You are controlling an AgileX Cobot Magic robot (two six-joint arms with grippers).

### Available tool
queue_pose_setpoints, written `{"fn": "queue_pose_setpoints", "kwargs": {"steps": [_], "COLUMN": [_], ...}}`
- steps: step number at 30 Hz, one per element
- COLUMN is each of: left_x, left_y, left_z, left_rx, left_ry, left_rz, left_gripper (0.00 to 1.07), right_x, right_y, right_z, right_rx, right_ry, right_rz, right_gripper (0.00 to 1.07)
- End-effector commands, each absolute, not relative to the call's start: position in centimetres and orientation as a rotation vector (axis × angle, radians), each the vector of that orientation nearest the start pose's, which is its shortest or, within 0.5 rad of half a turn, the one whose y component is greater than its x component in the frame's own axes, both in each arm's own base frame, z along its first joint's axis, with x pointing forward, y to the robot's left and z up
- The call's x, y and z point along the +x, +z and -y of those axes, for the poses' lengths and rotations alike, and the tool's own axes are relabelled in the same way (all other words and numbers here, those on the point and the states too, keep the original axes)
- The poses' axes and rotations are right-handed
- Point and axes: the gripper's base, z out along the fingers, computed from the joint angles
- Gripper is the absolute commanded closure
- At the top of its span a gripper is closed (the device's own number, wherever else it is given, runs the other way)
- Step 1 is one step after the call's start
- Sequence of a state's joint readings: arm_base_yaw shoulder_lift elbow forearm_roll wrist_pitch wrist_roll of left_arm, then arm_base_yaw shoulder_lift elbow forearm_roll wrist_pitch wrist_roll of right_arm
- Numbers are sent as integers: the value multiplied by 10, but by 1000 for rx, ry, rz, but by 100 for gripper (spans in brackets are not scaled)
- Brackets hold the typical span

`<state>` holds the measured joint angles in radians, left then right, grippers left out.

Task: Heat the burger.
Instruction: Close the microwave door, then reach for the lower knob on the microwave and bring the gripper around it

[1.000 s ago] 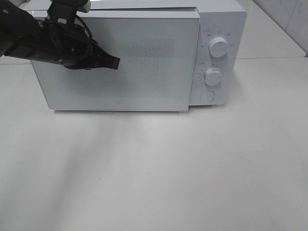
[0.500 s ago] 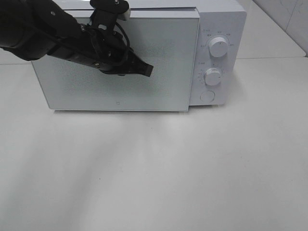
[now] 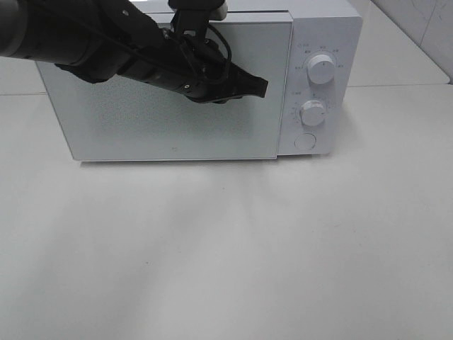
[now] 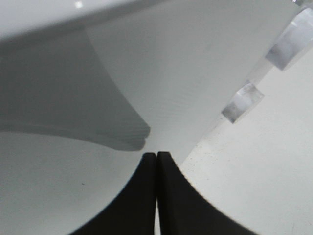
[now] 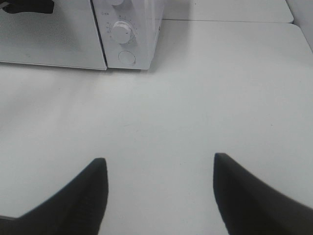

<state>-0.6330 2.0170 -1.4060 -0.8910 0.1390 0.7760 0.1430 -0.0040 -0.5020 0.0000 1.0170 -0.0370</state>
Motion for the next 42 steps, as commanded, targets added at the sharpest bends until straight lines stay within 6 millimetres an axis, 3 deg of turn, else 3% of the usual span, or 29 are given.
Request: {"fn": "queue_pose_setpoints", "kwargs": {"steps": [1,9,15,22,27,32,37,40,42], "left_x": [392,393,377,362,347,330,310,307,294], "left_y": [222,220,214,231,245,256,278,282,298], "left_z": [269,276,283,279,270,252,224,221,209], "left_rx": [621,646,877,1031,1046,1085,923,903,802], "left_ry": [-350,-376,-440,-447,-467,-376,-208,-194,-160], "left_rz": [-1956,-1966,-2036,-2054,-2187,-2371,-2623,-2649,-2725], "left_gripper": [106,106,106,106,106,106,106,106,106], "right_x": [-7,-7,-7,-7,-7,-7,-7,-7,-7], "right_y": [282,282,282,282,282,282,282,282,282], "right_z": [2,2,2,2,2,2,2,2,2], "right_rx": [-169,-169,-169,-169,-169,-169,-169,-169,-169], "right_ry": [54,54,56,56,56,56,56,56,56], "right_rz": [-1947,-1947,-1947,-1947,-1947,-1947,-1947,-1947,-1947], "right_gripper": [48,48,48,48,48,48,48,48,48]}}
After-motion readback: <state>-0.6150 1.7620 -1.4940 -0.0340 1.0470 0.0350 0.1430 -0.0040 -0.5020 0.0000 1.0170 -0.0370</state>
